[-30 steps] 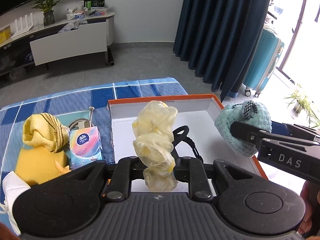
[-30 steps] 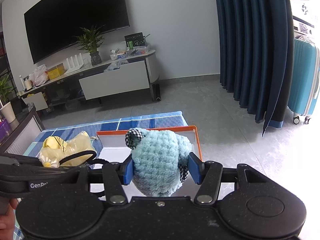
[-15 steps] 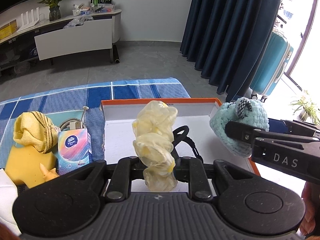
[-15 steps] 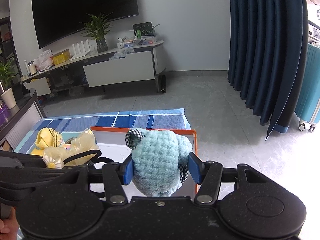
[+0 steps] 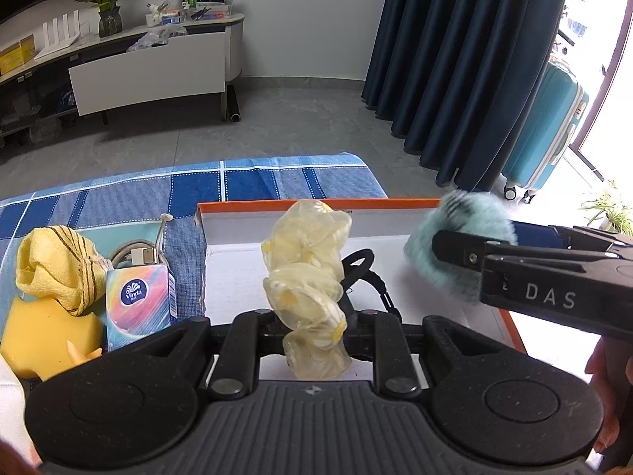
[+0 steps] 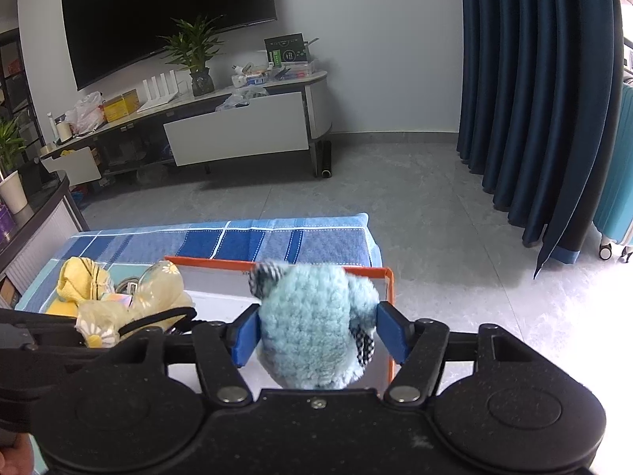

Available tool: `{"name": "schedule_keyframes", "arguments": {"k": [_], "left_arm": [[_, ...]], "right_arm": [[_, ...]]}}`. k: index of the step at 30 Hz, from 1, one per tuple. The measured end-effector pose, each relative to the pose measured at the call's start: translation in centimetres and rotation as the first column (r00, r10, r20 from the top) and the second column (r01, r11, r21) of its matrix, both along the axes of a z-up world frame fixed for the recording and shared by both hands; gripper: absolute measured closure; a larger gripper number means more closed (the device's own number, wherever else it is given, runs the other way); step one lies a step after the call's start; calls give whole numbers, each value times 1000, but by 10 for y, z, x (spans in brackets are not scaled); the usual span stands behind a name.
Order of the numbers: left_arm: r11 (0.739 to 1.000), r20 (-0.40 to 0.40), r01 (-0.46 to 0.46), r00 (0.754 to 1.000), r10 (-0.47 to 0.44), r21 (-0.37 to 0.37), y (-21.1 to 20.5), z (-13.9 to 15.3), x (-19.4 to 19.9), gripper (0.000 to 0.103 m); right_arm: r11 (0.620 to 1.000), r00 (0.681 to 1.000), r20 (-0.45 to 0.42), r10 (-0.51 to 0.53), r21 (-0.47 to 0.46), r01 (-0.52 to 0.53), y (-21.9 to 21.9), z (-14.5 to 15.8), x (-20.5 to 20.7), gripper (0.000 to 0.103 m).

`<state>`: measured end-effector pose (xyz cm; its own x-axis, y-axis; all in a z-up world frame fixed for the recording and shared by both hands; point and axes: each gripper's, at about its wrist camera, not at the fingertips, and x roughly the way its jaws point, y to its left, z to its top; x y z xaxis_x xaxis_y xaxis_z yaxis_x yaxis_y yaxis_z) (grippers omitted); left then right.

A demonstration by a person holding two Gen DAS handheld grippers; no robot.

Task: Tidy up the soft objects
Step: 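Carry the pouch and scrunchie over the white box with both tools, then lower and release the pouch and scrunchie into the box with both tools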

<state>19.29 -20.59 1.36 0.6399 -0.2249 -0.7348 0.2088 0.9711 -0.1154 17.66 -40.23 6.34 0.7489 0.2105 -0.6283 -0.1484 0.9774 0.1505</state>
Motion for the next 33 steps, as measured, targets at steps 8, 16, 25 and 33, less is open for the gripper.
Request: {"name": "schedule_keyframes", "arguments": {"k": [8, 16, 25, 33], "left_arm": [[1000, -14, 15, 1000, -15, -3, -4, -8, 9, 79], [999, 1, 34, 999, -34, -17, 0, -10, 11, 38], [1000, -6, -1, 1000, 1, 17, 17, 4, -13, 29], [998, 10, -30, 1000, 29, 56, 36, 18, -43, 21]], "right_arm": [[999, 998, 46, -34, 2, 33, -5, 10, -6, 23], [998, 996, 63, -56, 4, 56, -9, 20, -27, 23], [997, 995, 74, -74, 2, 74, 2, 27, -58, 23], [997, 996, 46, -73, 10, 73, 16, 26, -84, 23]]}}
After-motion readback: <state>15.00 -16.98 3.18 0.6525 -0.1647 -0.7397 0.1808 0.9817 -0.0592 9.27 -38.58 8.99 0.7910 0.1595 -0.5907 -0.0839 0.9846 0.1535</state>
